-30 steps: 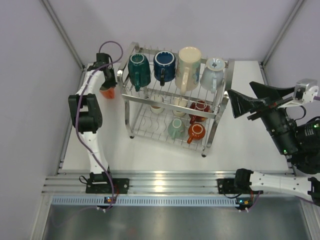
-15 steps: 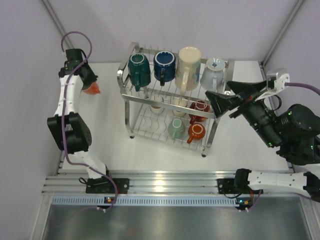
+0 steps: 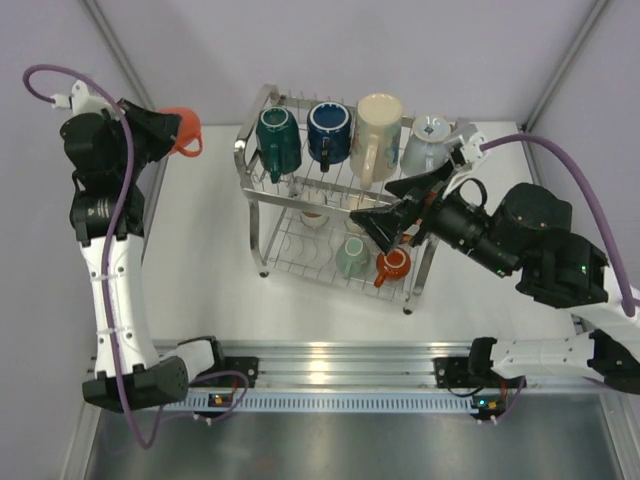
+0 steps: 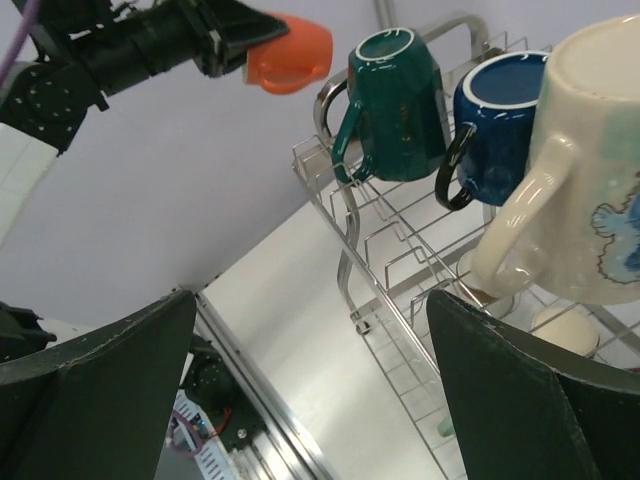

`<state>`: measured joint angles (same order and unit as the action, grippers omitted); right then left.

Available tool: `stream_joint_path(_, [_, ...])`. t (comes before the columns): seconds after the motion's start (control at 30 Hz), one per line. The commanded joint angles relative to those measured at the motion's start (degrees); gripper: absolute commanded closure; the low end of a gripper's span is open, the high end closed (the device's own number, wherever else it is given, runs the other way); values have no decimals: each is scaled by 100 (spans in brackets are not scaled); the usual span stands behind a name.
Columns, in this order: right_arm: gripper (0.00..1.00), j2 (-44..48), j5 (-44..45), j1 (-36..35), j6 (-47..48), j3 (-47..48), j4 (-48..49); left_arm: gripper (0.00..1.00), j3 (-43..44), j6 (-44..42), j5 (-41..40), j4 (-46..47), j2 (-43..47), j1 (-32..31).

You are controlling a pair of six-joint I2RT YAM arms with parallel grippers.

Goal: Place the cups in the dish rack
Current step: Grab a cup with the left arm, then pass the cup from the left arm to the right

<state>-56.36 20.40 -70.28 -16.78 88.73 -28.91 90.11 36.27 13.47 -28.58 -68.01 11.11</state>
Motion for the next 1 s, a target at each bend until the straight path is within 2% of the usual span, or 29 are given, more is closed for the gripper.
stream_joint_path(0.0, [1,-103,-458,-56,-256,215,-132,100,-63,880,690,1388,410,-4])
stream_joint_path(0.1, [1,-288,-476,-56,-273,513,-509,100,-133,1478,1288,2152,683,5])
stream_joint_path(0.13, [0,-305,-502,-65,-317,557,-528,100,-229,1653,1428,2694,805,5])
stream_joint_path(0.33, [1,-332,-915,-56,-423,759,-168,100,-450,2787,2036,3938,1166,-4])
stream_joint_path(0.47, [1,-936,-1475,-56,-239,1409,-212,100,-801,3648,2158,5016,1430,-21])
stream_joint_path(0.57, [2,-1516,-1855,-56,-186,2015,-195,100,-731,4097,2414,5169,1404,-127])
stream_joint_path(0.63, [2,-1790,-1943,-56,-221,2375,-124,100,-810,4369,2406,5678,1553,-153])
stream_joint_path(0.83, [5,-2704,-2278,-47,-721,3027,411,100,-582,4274,2335,5960,1887,-347])
stream_joint_path(0.97, [7,-2880,-2532,32,-1231,3063,939,100,-958,4327,2449,6355,2089,-478])
